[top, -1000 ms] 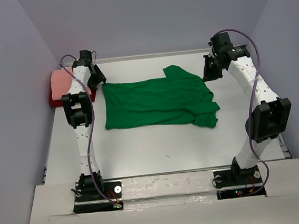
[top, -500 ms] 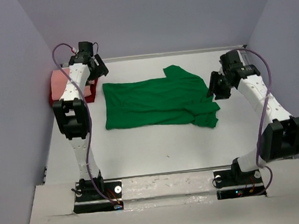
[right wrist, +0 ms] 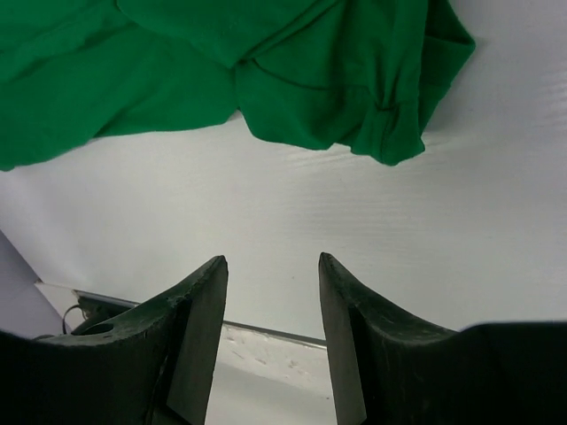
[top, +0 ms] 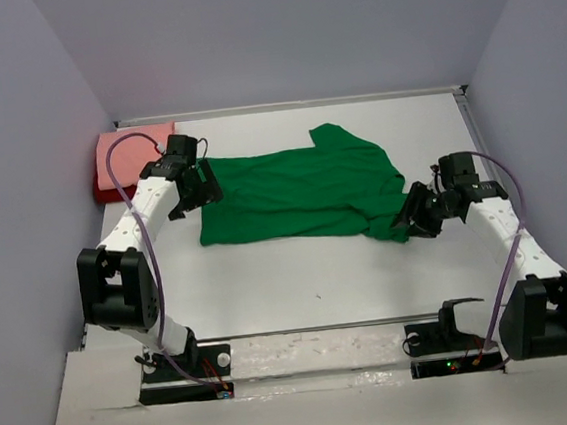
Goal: Fold and stack the t-shirts
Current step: Fold the flattened tshirt in 1/3 of the way
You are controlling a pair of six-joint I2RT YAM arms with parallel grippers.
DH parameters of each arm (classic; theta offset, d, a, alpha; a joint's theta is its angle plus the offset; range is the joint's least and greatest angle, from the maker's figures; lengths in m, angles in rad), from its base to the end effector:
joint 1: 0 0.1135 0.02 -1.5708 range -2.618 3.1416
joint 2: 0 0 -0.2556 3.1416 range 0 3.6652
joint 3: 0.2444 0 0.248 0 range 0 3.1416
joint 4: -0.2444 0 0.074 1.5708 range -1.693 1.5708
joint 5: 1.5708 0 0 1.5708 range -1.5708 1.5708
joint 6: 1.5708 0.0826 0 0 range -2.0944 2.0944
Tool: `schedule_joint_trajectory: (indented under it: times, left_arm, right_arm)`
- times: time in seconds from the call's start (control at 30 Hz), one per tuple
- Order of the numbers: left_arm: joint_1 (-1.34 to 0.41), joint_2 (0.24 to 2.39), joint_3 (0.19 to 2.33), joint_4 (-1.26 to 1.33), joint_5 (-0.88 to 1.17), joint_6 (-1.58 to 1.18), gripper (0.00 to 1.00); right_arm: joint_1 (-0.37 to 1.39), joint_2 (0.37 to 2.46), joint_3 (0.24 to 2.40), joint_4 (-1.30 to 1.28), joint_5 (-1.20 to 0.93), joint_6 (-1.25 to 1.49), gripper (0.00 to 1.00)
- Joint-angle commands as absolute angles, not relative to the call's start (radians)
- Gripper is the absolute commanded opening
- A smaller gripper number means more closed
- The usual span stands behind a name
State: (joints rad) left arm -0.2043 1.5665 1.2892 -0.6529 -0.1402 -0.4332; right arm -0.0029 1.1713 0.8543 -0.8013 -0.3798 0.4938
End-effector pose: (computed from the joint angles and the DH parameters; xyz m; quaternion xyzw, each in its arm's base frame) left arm 0.3547 -0.0617 0.2360 -0.1300 0.9381 -0.0353 0.3191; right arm 0.2339 0.0299 0.1954 0.1942 0.9380 0.2320 0.1690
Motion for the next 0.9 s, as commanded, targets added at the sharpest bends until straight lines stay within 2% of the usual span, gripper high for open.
schedule_joint_trajectory:
  times: [0.0,0.13,0.37,0.87]
  left_arm:
    - [-0.183,1.506,1.203,-0.627,-0.085,-0.426,0.96]
    - [-0.173,1.519,1.172,-0.630,-0.012,-0.428,0.95]
    - [-0.172,1.506,1.144,-0.641,-0.026,-0.433,0.95]
    - [-0.173,1.563,1.019,-0.608,0.030,-0.486,0.96]
  right_arm:
    - [-0.079,1.190,0.882,-0.723,-0.431,0.468,0.52]
    - [-0.133,1.235,0.926,-0.722,-0.439,0.457,0.52]
    - [-0.247,1.324,0.985,-0.695,-0.575,0.477,0.51]
    - [-0.304,1.362,1.137,-0.715,-0.666,0.515,0.50]
